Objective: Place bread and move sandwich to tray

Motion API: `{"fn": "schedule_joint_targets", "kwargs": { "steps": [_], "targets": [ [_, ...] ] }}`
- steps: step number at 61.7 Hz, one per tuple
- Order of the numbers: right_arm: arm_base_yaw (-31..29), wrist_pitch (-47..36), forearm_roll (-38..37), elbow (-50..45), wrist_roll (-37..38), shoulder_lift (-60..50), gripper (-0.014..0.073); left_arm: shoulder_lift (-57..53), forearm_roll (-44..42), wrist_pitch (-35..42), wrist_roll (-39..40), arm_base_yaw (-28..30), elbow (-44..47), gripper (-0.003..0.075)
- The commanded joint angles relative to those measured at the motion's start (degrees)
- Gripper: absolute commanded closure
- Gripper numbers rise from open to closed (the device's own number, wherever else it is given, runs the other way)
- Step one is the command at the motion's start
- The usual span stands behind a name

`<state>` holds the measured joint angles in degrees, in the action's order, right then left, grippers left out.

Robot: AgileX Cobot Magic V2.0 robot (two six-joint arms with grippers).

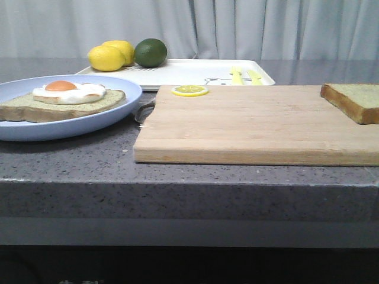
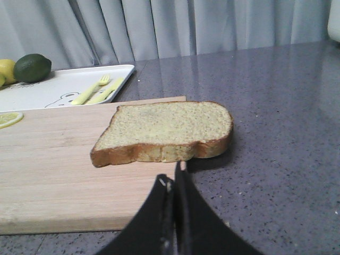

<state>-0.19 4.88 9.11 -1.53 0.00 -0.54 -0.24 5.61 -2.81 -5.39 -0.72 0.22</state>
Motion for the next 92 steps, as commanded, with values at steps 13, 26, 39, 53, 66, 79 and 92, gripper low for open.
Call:
{"fn": "schedule_joint_targets", "kwargs": {
  "steps": [13, 26, 39, 53, 66, 79, 92],
  "targets": [
    [-0.2, -4.4, 0.0, 0.1, -0.4, -1.1, 0.0662, -1.2, 0.5, 4.8, 0.5, -0.4, 0.1, 0.0741],
    [-0.2, -4.4, 0.0, 0.1, -0.4, -1.1, 0.0662, -1.2, 0.4, 4.8, 0.5, -0.4, 0.1, 0.0741],
    [-0.2, -6.2, 0.0, 0.2, -0.4, -1.1, 0.0662, -1.2, 0.4, 6.2, 0.5, -0.4, 0.1, 0.0741],
    [-0.2, -5.7, 0.2, 1.0, -0.4, -1.1, 0.0662, -1.2, 0.5, 10.7, 0.5, -0.4, -0.7, 0.0741],
    [-0.2, -0.3, 0.2, 12.0, -0.4, -0.9, 0.0662, -0.9, 2.6, 5.2, 0.5, -0.4, -11.9, 0.0741],
    [-0.2, 8.6, -1.4, 27.0, -0.4, 4.9, 0.0662, 5.1, 2.6, -5.7, 0.5, -0.4, -28.6, 0.0741],
    [-0.2, 23.3, -1.4, 41.5, -0.4, 17.2, 0.0662, 17.2, 2.6, -22.5, 0.5, -0.4, -45.6, 0.0741]
  ]
}}
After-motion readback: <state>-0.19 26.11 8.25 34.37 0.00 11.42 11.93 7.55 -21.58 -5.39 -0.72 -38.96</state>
